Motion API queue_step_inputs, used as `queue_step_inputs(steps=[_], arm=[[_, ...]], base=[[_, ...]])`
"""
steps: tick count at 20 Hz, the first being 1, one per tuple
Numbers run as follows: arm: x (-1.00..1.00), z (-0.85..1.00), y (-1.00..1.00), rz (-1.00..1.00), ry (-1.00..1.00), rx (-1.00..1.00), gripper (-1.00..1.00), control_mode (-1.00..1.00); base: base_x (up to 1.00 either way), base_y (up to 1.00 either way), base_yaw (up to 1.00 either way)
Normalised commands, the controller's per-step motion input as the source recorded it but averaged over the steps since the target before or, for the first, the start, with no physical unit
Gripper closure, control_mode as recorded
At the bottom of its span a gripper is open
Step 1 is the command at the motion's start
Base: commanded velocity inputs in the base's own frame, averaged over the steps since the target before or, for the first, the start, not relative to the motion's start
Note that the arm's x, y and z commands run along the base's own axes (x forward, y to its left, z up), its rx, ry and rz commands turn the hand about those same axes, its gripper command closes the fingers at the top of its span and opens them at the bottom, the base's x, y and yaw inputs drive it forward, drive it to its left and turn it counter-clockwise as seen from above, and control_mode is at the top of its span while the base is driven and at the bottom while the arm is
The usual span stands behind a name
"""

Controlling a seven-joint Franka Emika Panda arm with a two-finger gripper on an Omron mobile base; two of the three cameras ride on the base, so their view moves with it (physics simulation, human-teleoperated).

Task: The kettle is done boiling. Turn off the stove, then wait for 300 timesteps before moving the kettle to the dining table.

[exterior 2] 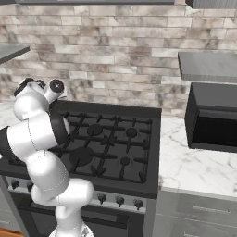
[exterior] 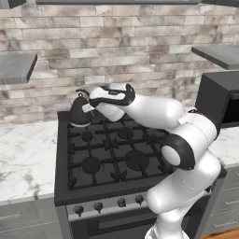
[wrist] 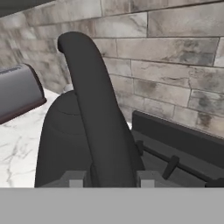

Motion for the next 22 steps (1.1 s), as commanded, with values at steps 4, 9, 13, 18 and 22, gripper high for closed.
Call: queue_step_inputs(steps=[4, 9, 13, 18, 22], arm=[[-0.20, 0.27, -0.32, 0.00, 0.00, 0.01, 1.00, -1.00], [-0.18, 0.36, -0.23, 0.00, 0.01, 0.00, 1.00, -1.00], [-0.14, 0.42, -0.19, 0.00, 0.05, 0.00, 1.00, -1.00], [-0.22, 0.32, -0.21, 0.00, 0.04, 0.00, 1.00, -1.00], [-0.30, 0.25, -0.21, -0.01, 0.02, 0.02, 1.00, -1.00]], base=[[0.00, 0.00, 0.00], [0.00, 0.00, 0.00], [0.00, 0.00, 0.00], [0.00, 0.00, 0.00], [0.00, 0.00, 0.00]])
